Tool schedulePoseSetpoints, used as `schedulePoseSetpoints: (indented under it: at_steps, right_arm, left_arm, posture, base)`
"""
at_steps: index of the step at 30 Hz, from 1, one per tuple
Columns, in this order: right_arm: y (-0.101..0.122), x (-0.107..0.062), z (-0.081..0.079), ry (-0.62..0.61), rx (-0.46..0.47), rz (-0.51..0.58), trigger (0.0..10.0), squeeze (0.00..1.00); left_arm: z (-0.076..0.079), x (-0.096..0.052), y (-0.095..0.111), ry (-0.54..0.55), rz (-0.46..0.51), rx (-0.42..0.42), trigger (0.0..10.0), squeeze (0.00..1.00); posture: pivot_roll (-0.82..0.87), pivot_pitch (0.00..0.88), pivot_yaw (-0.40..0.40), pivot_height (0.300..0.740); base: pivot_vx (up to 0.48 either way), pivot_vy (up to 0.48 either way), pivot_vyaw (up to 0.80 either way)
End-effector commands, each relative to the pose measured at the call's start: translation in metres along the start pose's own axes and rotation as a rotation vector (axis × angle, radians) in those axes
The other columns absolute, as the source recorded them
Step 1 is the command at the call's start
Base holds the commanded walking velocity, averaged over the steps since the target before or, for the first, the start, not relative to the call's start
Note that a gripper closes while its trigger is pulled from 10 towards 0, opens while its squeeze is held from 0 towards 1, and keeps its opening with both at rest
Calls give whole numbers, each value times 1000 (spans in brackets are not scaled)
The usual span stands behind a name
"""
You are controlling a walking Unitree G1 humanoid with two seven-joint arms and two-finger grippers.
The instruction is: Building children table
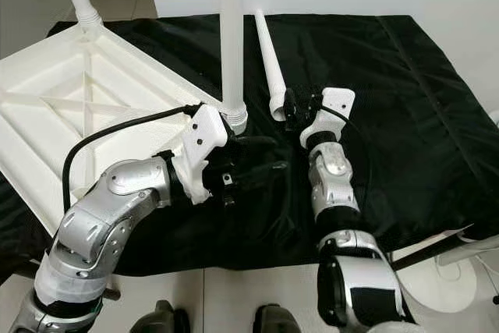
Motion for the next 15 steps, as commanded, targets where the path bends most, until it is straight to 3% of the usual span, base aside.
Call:
schedulePoseSetpoints:
  at_steps: [1, 14, 15]
  right_arm:
    - [0, 7, -5, 50, -17, -33, 10000, 0]
    - [9, 22, -11, 96, -40, -58, 10000, 0]
    - [13, 29, -11, 62, -51, -80, 10000, 0]
  left_arm:
    - [-13, -2, 3, 183, -13, 0, 10000, 0]
    - [-8, -4, 4, 200, -23, -25, 10000, 0]
    - [-2, -6, 3, 203, -34, -58, 10000, 0]
  posture:
    - [64, 173, 21, 740]
    - [83, 238, 9, 740]
    - [91, 326, 9, 740]
  base:
    - [0, 0, 0]
    - [0, 0, 0]
    - [0, 0, 0]
Point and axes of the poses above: a point about 5 cm out from each wrist's last joint towards the gripper, its own x axis pointing out of the wrist towards the gripper, its own y axis along the axis of the wrist's last joint, z = x × y, the point moved 3 cm from there along x, pointing out of the wrist towards the gripper, and after that the axes turned 4 degrees about x, right-handed, at the moved point
